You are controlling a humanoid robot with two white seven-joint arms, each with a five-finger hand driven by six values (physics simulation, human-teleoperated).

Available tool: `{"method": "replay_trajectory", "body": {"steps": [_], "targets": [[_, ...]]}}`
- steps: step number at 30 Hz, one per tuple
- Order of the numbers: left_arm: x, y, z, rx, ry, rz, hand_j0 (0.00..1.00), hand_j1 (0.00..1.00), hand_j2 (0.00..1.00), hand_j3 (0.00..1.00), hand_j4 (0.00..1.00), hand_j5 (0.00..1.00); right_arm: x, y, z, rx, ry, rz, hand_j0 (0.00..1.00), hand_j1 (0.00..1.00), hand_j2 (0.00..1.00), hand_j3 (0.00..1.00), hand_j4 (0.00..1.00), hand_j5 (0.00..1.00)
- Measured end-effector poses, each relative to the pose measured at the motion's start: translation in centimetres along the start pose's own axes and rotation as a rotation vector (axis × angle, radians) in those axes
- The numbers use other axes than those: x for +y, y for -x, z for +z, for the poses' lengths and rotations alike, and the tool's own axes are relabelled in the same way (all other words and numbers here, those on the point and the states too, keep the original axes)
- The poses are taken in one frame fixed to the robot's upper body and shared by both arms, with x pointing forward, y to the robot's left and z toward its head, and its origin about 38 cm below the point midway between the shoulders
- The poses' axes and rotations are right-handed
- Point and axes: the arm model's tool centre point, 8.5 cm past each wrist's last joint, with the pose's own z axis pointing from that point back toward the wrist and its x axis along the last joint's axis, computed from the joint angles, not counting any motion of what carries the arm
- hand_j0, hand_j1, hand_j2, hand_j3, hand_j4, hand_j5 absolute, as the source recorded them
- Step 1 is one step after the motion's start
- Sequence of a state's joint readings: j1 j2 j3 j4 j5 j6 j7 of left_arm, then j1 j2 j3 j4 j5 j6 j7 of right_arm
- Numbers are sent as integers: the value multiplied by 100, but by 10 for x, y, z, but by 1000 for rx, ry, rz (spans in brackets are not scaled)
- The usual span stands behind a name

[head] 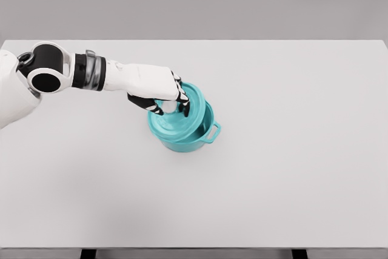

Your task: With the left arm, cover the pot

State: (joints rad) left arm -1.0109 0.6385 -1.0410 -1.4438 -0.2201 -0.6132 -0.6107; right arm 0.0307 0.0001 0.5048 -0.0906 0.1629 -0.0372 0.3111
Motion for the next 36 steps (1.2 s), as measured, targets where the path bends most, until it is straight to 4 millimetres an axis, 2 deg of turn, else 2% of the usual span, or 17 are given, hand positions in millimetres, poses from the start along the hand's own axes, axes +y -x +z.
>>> {"method": "replay_trajectory", "body": {"steps": [15, 26, 36], "targets": [[-1, -3, -10, -17, 8, -4, 77, 77, 77, 77, 77, 77, -1, -1, 0, -1, 1, 0, 100, 100, 100, 100, 100, 100], [-10, 2, -22, -18, 34, 21, 81, 81, 81, 81, 81, 81, 0, 0, 0, 0, 0, 0, 100, 100, 100, 100, 100, 100], [-8, 4, -21, -11, 31, 22, 100, 100, 100, 100, 100, 100, -1, -1, 0, -1, 1, 0, 100, 100, 100, 100, 100, 100]]}}
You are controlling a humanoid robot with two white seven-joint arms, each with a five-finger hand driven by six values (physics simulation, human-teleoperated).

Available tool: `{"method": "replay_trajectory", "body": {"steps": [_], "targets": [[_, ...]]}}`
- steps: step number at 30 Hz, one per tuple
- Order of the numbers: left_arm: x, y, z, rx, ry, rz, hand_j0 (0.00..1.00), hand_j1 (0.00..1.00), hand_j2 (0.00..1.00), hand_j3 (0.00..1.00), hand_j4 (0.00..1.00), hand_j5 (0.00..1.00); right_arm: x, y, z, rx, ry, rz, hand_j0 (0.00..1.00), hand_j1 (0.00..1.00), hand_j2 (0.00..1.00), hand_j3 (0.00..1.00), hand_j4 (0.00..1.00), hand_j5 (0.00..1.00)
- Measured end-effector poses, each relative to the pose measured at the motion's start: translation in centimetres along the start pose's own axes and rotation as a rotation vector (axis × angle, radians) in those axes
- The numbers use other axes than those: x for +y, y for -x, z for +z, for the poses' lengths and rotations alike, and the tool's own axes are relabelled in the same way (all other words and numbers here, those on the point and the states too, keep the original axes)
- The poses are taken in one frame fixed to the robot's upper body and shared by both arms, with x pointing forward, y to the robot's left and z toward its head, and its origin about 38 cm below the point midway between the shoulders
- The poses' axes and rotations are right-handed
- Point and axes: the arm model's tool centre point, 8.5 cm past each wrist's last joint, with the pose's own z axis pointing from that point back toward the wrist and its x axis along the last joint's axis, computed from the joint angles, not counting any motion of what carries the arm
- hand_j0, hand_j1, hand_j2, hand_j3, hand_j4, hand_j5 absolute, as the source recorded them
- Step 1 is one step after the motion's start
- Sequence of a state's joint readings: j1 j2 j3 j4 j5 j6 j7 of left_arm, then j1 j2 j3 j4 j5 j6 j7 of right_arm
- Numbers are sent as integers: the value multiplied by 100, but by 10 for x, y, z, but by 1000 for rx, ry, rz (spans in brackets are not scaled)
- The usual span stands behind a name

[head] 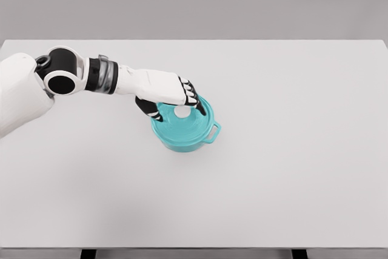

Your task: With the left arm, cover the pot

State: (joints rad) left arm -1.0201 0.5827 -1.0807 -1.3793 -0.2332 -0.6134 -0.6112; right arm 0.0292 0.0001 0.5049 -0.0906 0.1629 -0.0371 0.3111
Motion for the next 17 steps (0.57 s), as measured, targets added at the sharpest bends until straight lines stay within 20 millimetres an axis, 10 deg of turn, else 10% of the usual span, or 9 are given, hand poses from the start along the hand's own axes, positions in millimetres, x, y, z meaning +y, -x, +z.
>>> {"method": "replay_trajectory", "body": {"steps": [5, 12, 17], "targets": [[13, 4, 12, 21, -18, -19, 100, 100, 100, 100, 100, 100, 1, 1, 0, 1, -1, 0, 100, 100, 100, 100, 100, 100], [-29, 63, 138, 332, 12, 111, 100, 100, 100, 100, 100, 100, 1, 1, 0, 1, -1, 0, 100, 100, 100, 100, 100, 100], [-55, 79, 170, 423, 26, 189, 100, 100, 100, 100, 100, 100, 0, 0, 0, 0, 0, 0, 100, 100, 100, 100, 100, 100]]}}
